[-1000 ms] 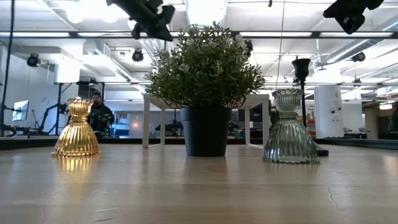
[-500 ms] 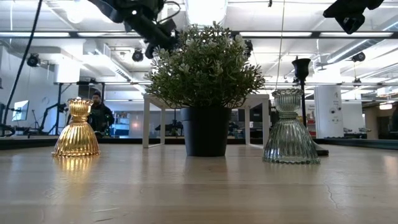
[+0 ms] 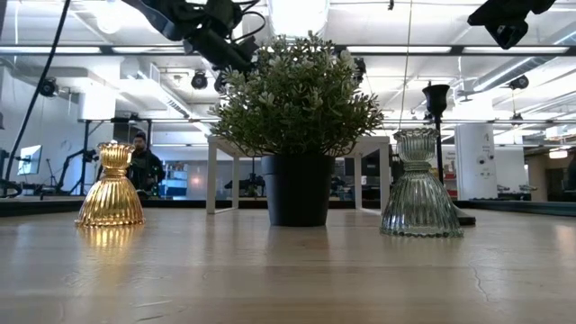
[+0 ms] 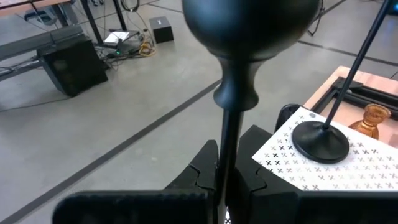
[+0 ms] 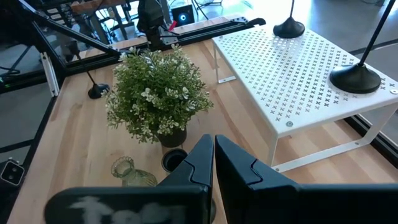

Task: Pick & Place candle stick holders
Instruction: Put the top left black candle holder on the shelf

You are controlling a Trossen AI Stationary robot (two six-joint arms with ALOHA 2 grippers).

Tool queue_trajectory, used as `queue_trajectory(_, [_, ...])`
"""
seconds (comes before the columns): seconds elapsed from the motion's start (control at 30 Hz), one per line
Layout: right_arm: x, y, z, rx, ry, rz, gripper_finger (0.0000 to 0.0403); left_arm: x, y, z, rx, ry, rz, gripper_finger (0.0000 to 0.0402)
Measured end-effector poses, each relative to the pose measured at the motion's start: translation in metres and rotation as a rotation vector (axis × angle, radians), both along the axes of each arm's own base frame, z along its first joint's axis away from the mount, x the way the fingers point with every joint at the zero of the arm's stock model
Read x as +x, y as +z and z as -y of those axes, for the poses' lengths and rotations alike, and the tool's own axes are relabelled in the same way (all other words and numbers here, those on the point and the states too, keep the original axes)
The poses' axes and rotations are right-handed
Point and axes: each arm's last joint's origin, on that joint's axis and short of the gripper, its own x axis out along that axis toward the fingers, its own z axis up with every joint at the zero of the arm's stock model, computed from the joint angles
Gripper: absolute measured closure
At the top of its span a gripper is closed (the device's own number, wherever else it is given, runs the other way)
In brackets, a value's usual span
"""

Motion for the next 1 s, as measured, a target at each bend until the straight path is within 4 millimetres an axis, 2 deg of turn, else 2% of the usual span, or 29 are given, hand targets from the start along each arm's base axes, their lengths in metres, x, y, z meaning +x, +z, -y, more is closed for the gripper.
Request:
queue_trajectory(0.37, [0.000,0.000,0.000,0.000,0.000,0.000,0.0390,-0.007,-0.007,-0.003,-0.026,0.026,0.024,0.0383])
queue_trajectory(0.53, [0.000,0.000,0.000,0.000,0.000,0.000,0.0390,-0.009,-0.014,-0.005,-0.050,0.038,-0.010,0.0345])
queue_trajectory(0.73, [0.000,0.000,0.000,0.000,0.000,0.000,0.0390,-0.010,-0.012,-0.005,-0.043,0.038,-0.001,0.0309])
queue_trajectory(1.0, [0.000,0.000,0.000,0.000,0.000,0.000,0.0390,-0.015,-0.006,-0.003,-0.048,0.043,0.009,0.0231])
